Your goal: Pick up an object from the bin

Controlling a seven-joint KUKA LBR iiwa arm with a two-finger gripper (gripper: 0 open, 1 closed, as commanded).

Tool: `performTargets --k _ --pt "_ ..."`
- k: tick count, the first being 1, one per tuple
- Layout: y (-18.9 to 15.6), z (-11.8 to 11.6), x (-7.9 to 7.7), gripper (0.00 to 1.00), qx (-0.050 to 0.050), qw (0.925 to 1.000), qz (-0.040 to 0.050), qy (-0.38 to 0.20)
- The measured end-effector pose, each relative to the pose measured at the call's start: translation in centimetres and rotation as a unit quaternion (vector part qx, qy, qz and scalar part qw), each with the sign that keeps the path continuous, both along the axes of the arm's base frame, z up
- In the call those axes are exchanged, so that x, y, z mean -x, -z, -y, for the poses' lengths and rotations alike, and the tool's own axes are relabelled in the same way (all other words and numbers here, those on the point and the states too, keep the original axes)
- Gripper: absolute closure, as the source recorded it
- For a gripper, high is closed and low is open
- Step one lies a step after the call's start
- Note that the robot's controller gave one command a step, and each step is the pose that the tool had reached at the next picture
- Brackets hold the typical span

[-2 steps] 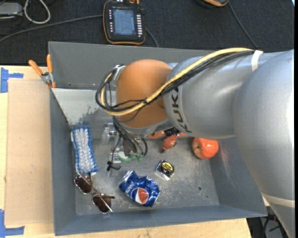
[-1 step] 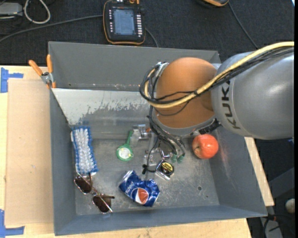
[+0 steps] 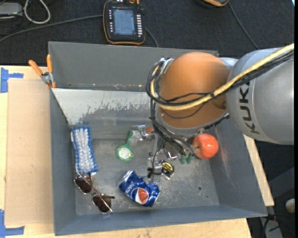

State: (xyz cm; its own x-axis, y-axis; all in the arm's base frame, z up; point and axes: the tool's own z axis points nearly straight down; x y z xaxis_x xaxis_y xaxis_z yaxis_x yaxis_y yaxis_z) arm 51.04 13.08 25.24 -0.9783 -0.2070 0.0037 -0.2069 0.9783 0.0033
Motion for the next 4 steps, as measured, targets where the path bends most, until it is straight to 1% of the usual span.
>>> performTargets --k 1,2,3,4 --pt "-4.7 -2.2 -0.7 0.0 0.002 0.9971 -0.0026 0.076" --pt "-4.3 -0.2 1.4 0.0 0.001 0.9994 -0.0036 0.033" --pt "5.4 -6.7 -2.6 0.0 0.0 0.9993 0.0002 0.038" --pt "10.2 -3.7 -1.6 0.0 0.001 0.9992 0.0004 -0.041"
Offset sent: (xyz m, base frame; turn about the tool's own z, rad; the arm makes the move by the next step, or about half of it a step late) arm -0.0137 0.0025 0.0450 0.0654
